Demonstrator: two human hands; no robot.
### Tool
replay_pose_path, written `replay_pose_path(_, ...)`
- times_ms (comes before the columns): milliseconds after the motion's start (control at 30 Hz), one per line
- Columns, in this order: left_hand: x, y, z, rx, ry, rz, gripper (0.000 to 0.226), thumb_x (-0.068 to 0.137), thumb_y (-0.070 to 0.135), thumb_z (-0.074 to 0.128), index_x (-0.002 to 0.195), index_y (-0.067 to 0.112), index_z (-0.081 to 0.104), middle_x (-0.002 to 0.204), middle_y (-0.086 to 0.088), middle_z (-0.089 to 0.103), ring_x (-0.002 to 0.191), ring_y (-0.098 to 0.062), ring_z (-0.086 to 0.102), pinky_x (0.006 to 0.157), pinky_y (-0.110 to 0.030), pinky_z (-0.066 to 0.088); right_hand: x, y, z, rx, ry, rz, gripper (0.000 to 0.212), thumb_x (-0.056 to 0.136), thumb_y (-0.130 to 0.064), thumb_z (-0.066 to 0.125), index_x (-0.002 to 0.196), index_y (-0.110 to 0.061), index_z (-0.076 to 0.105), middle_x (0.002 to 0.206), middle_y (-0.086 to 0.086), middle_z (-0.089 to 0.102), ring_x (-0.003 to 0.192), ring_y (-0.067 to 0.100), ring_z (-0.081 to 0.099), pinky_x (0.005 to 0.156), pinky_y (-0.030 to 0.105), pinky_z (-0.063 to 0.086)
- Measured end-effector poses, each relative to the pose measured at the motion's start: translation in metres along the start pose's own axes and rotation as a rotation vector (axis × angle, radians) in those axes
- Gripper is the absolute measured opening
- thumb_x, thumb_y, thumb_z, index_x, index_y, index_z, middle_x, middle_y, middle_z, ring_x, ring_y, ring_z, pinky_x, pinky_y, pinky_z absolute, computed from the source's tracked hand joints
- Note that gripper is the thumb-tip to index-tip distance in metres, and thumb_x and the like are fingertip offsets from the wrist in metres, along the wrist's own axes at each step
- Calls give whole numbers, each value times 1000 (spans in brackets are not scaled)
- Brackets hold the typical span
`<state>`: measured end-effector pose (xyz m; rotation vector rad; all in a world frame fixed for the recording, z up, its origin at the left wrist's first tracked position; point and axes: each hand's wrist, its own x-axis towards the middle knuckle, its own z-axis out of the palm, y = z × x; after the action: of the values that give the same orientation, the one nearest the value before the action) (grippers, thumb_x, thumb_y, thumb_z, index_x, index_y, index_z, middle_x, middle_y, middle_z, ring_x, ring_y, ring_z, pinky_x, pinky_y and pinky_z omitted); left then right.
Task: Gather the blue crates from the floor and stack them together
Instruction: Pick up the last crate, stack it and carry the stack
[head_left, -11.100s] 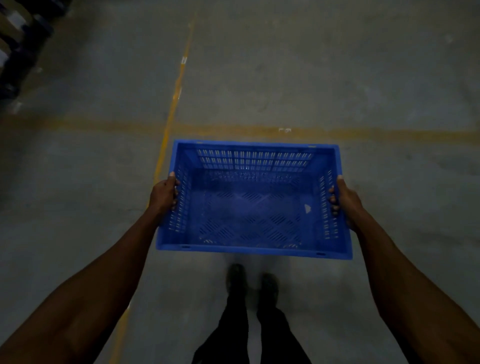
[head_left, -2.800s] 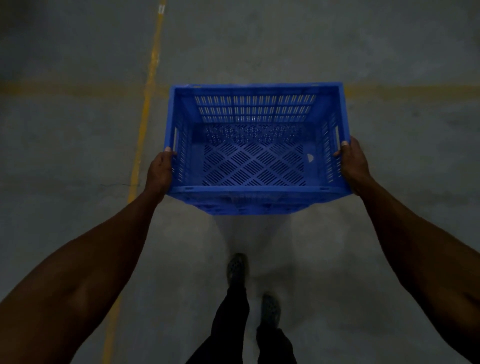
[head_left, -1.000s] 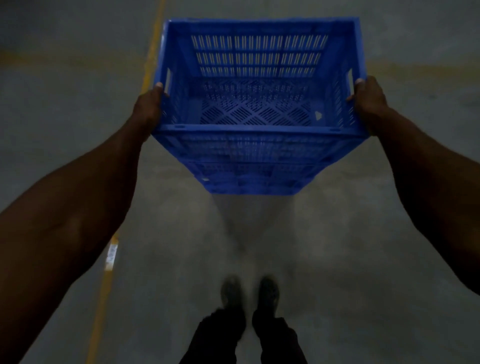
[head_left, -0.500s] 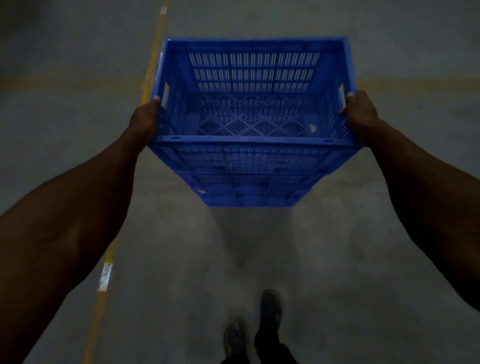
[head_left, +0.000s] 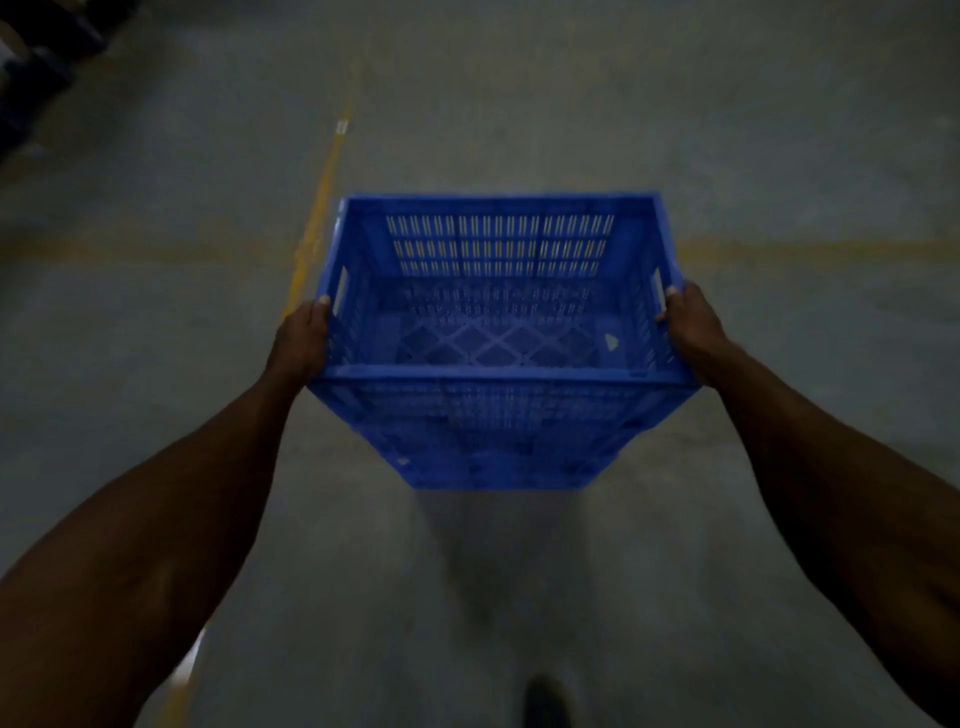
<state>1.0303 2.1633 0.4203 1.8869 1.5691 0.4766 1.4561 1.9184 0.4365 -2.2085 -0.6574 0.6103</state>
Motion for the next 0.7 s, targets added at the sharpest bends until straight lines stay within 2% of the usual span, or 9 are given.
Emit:
replay_pose_path(100,3,0,3,-60,-6,-4,59,107,48,30,108,4,68,102,-21,65,95,-37,64,81,-45,49,9,1,1,-9,10,-15,43,106,-38,27,133,-10,44,113,16,60,95,29,57,75,32,39)
replay_pose_path(233,6,6,-1,-77,-24,-23,56,109,44,30,114,5,70,115,-23,66,104,-37,63,87,-42,47,11,0,2,-38,11,-2,44,106,-38,26,135,-10,43,120,19,60,93,25,53,76,33,38)
replay_pose_path(400,1,12,0,-57,-28,-20,56,109,42,29,119,3,68,122,-22,65,111,-36,61,82,-33,40,10,2,0,-68,15,-44,45,106,-38,27,135,-8,42,121,21,60,101,32,58,78,32,35)
replay_pose_path(500,-6,10,7,-63,-19,-13,56,110,41,27,120,2,67,124,-23,63,112,-36,59,82,-32,37,16,-1,-5,-87,2,-47,46,106,-38,27,136,-8,42,122,22,60,106,35,59,78,32,36)
replay_pose_path(700,-5,4,2,-76,-30,-38,56,108,46,29,117,8,69,122,-21,64,108,-35,61,87,-38,43,-1,5,-3,-81,-4,-11,43,107,-36,25,133,-6,43,123,19,59,94,23,52,76,30,35)
